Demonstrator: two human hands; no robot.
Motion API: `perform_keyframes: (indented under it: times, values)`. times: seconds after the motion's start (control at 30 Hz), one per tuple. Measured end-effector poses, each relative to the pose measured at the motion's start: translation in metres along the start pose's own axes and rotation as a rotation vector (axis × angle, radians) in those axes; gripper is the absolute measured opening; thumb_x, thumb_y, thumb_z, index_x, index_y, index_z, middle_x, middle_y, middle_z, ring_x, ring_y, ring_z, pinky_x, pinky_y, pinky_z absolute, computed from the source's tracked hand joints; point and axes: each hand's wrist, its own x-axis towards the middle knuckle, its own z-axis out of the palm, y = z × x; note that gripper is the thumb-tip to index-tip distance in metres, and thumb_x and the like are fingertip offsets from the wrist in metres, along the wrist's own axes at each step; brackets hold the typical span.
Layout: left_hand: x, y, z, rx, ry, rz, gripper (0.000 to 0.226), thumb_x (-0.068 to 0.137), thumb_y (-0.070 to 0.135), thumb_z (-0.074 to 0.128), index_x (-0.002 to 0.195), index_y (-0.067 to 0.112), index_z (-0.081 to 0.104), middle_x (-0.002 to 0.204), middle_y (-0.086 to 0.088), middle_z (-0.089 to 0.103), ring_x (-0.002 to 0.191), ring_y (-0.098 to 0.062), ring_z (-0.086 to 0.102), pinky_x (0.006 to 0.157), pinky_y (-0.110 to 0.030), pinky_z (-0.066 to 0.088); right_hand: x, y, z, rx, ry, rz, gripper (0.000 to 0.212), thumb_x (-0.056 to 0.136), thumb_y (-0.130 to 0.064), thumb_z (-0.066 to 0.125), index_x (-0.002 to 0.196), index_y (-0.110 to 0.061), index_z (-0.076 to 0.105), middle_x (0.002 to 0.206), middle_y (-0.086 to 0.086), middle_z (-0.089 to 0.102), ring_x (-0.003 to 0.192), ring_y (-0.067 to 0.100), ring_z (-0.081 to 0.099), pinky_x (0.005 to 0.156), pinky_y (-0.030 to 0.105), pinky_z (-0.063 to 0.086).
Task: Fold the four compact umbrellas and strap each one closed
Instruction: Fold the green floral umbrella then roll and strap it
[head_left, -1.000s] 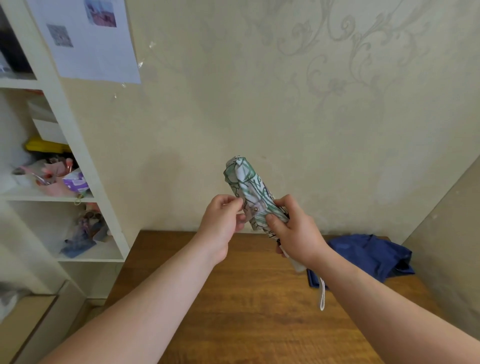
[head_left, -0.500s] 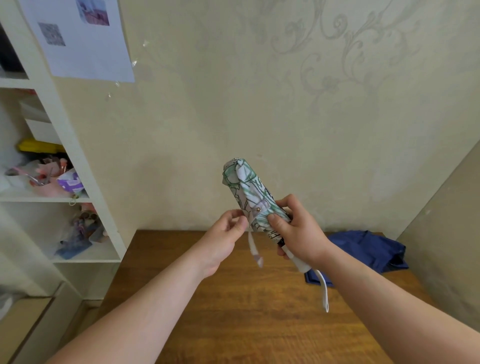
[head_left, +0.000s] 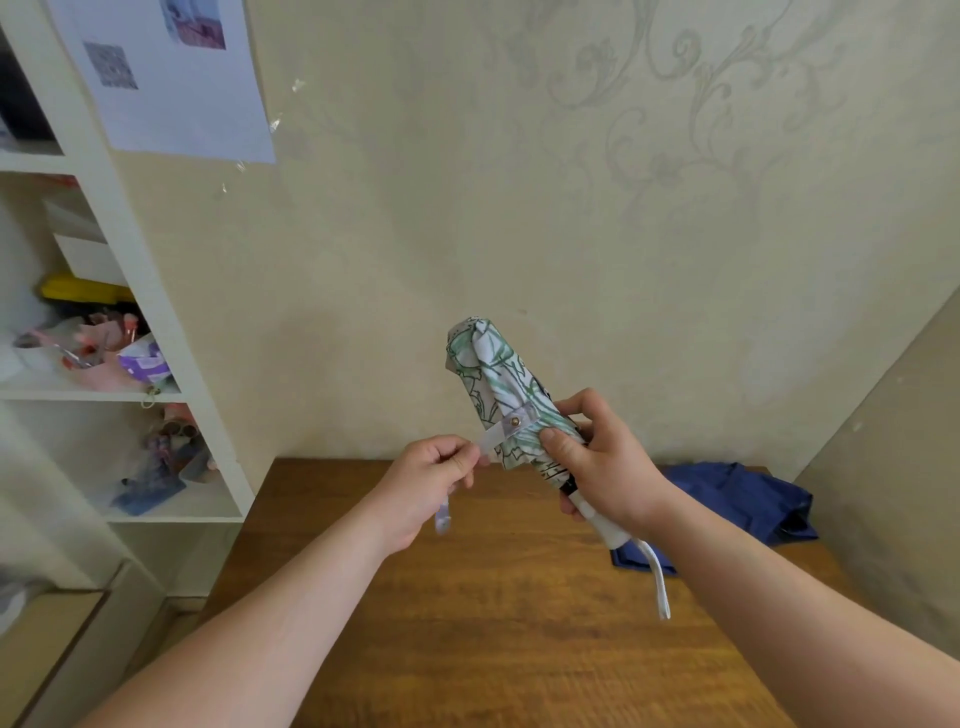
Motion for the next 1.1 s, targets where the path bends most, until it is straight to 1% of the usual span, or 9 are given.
perform_keyframes:
  times: [0.13, 0.27, 0.33, 0.43, 0.53, 0.6, 0.8, 0.97, 1.1]
  values:
    - [0.005, 0.006, -0.002, -0.087, 0.042, -0.045, 0.023, 0.105, 0.031, 0.063, 0.105, 0.017, 0.081, 0.112, 0.002, 0.08, 0.121, -0.017, 0.066, 0.111, -0.042, 0.044, -0.005, -0.007, 0.014, 0.092, -0.075, 0.004, 0.019, 0.104, -0.027, 0.064, 0.112, -0.022, 0.048, 0.09, 0.018, 0.07, 0.051, 0.035, 0.058, 0.046, 0.038, 0.051]
    - [0.006, 0.02, -0.005, -0.287, 0.039, -0.016, 0.026, 0.098, 0.029, 0.068, 0.106, 0.006, 0.076, 0.096, -0.002, 0.078, 0.092, -0.018, 0.067, 0.086, -0.035, 0.047, -0.006, -0.017, 0.027, 0.262, -0.137, 0.02, 0.018, 0.107, -0.028, 0.058, 0.111, -0.02, 0.042, 0.075, 0.022, 0.066, 0.046, 0.029, 0.056, 0.043, 0.033, 0.048]
    - [0.007, 0.027, -0.009, -0.335, 0.013, 0.022, 0.037, 0.092, 0.033, 0.073, 0.108, 0.0, 0.072, 0.107, -0.013, 0.075, 0.099, -0.027, 0.065, 0.085, -0.041, 0.047, -0.006, -0.02, 0.03, 0.414, -0.177, 0.089, 0.016, 0.109, -0.028, 0.053, 0.108, -0.019, 0.039, 0.072, 0.021, 0.062, 0.043, 0.026, 0.052, 0.041, 0.03, 0.046]
    - [0.008, 0.032, -0.015, -0.458, -0.052, 0.086, 0.051, 0.087, 0.03, 0.075, 0.12, -0.009, 0.064, 0.11, -0.021, 0.068, 0.093, -0.032, 0.06, 0.075, -0.041, 0.042, -0.003, -0.019, 0.032, 0.654, -0.302, 0.248, 0.022, 0.101, -0.032, 0.061, 0.106, -0.023, 0.041, 0.084, 0.019, 0.065, 0.039, 0.022, 0.049, 0.037, 0.025, 0.042]
    - [0.005, 0.035, -0.017, -0.532, -0.145, 0.118, 0.032, 0.087, 0.023, 0.072, 0.107, -0.002, 0.068, 0.088, -0.017, 0.071, 0.07, -0.026, 0.062, 0.067, -0.037, 0.045, -0.001, -0.016, 0.032, 0.877, -0.527, 0.435, 0.057, 0.085, -0.038, 0.08, 0.129, -0.02, 0.048, 0.095, 0.012, 0.07, 0.04, 0.019, 0.054, 0.035, 0.024, 0.047]
    - [0.002, 0.036, -0.017, -0.552, -0.165, 0.114, 0.033, 0.085, 0.023, 0.075, 0.103, -0.003, 0.065, 0.083, -0.022, 0.068, 0.067, -0.032, 0.062, 0.063, -0.04, 0.05, -0.001, -0.013, 0.033, 0.914, -0.609, 0.478, 0.061, 0.084, -0.038, 0.083, 0.133, -0.009, 0.06, 0.109, 0.01, 0.07, 0.048, 0.02, 0.061, 0.042, 0.028, 0.055]
    - [0.005, 0.034, -0.022, -0.463, 0.055, 0.173, 0.023, 0.075, 0.015, 0.088, 0.066, 0.014, 0.067, 0.086, -0.021, 0.066, 0.088, -0.035, 0.065, 0.09, -0.052, 0.054, -0.002, -0.002, 0.032, 0.547, -0.34, 0.434, 0.034, 0.107, -0.043, 0.051, 0.135, -0.027, 0.063, 0.118, 0.015, 0.068, 0.087, 0.033, 0.067, 0.092, 0.061, 0.057]
    - [0.01, 0.032, -0.016, -0.248, 0.106, 0.174, 0.023, 0.077, 0.03, 0.084, 0.067, 0.019, 0.066, 0.083, -0.014, 0.058, 0.085, -0.028, 0.056, 0.089, -0.049, 0.051, -0.007, -0.007, 0.046, 0.601, -0.149, 0.414, 0.03, 0.111, -0.044, 0.042, 0.117, -0.036, 0.071, 0.089, 0.008, 0.069, 0.067, 0.023, 0.06, 0.077, 0.049, 0.051]
    - [0.011, 0.027, -0.006, -0.263, 0.141, 0.191, 0.026, 0.089, 0.013, 0.08, 0.068, 0.018, 0.068, 0.083, -0.015, 0.063, 0.086, -0.027, 0.061, 0.091, -0.051, 0.054, -0.005, -0.007, 0.051, 0.702, -0.171, 0.554, 0.034, 0.11, -0.049, 0.041, 0.126, -0.029, 0.062, 0.093, 0.012, 0.066, 0.068, 0.032, 0.062, 0.075, 0.054, 0.057]
